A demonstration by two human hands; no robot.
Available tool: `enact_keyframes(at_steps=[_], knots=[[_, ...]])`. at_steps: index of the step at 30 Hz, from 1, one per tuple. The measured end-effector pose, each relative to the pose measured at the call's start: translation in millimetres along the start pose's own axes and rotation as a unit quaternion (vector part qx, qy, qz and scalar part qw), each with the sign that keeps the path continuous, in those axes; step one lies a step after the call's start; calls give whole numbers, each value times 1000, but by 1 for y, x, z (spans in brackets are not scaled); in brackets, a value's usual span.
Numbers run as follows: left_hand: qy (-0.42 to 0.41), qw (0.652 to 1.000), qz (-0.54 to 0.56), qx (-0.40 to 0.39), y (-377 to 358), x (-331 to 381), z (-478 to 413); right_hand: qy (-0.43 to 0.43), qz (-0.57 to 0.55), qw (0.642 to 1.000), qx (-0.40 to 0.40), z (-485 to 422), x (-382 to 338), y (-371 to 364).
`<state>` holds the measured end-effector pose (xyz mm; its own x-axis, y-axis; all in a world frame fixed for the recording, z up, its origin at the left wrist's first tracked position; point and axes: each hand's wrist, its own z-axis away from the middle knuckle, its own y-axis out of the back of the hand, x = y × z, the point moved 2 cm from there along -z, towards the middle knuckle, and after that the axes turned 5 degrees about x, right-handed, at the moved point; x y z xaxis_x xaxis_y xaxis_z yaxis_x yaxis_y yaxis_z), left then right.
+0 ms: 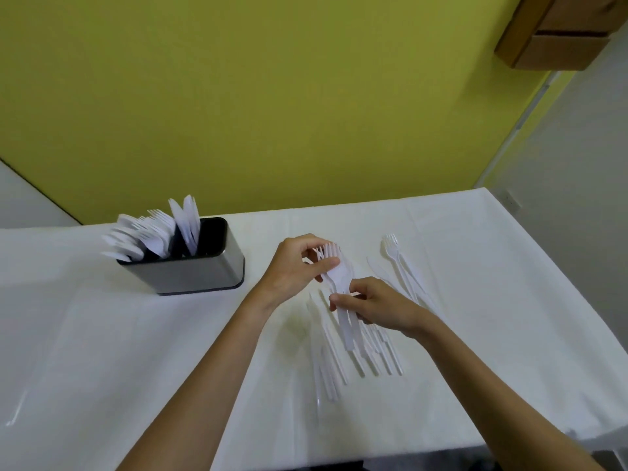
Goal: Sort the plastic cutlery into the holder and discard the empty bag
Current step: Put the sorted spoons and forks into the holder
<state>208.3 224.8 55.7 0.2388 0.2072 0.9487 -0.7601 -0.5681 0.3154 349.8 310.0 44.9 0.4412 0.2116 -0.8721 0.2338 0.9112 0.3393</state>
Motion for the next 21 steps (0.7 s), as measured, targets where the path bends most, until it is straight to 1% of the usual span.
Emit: enact_keyframes(at_steps=[4, 8, 11, 14, 17, 21], knots=[[2, 998, 22, 63, 39, 12, 4, 44, -56, 997, 9, -18, -29, -16], [-20, 983, 49, 178, 94, 15, 15, 85, -95, 992, 25, -44, -65, -40], [-34, 951, 49, 304, 143, 11, 30, 103, -115, 986, 57, -69, -92, -65], [-29, 917, 67, 392, 192, -2, 44, 120, -117, 983, 81, -92, -121, -96], [-18, 899, 81, 430, 230, -21, 52, 134, -133, 976, 106, -113, -142, -123], [33, 900, 115, 419, 262, -54, 53, 149, -127, 966, 168, -138, -157, -149]])
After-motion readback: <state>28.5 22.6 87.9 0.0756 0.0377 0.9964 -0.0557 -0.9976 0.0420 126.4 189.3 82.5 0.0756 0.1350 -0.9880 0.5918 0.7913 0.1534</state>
